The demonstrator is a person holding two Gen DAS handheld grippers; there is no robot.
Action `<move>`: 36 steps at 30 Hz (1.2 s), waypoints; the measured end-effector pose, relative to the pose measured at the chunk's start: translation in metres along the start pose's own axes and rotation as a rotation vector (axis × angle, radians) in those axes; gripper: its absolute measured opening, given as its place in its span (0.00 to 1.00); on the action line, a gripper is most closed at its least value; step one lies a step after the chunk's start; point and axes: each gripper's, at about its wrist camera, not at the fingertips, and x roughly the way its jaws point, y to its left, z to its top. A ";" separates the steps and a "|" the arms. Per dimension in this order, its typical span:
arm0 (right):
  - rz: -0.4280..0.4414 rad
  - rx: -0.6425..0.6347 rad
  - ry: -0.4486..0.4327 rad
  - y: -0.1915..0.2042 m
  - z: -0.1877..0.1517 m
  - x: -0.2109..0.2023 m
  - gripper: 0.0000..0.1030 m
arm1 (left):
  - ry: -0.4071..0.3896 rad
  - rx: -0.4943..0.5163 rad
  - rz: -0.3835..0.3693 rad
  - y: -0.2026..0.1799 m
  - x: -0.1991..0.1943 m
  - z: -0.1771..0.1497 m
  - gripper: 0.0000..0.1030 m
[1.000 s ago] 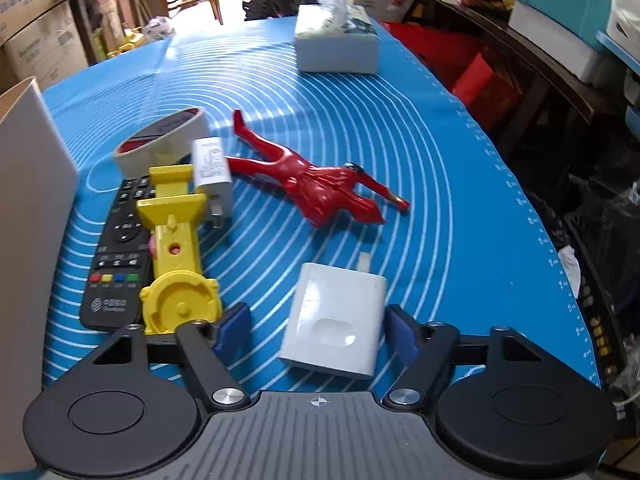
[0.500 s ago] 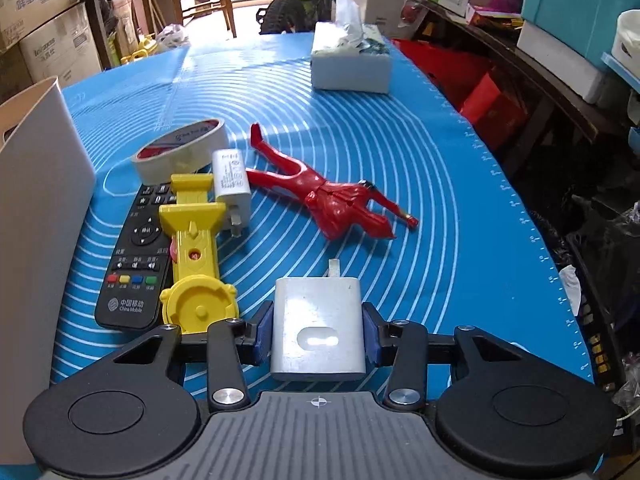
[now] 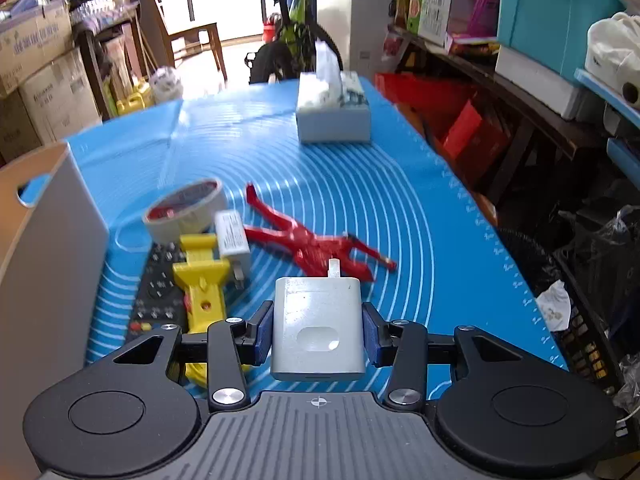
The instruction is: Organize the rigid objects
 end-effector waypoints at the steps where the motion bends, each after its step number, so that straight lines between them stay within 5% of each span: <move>1: 0.004 0.000 -0.012 0.001 0.002 -0.003 0.49 | 0.000 0.000 0.000 0.000 0.000 0.000 0.05; 18: 0.176 -0.081 -0.214 0.057 0.033 -0.066 0.50 | 0.004 0.001 0.003 -0.001 0.002 0.000 0.05; 27: 0.328 -0.205 -0.223 0.132 0.037 -0.068 0.50 | 0.004 0.002 0.003 -0.001 0.002 0.000 0.05; 36: 0.392 -0.331 -0.181 0.196 0.018 -0.055 0.50 | 0.004 0.003 0.003 -0.002 0.003 0.000 0.04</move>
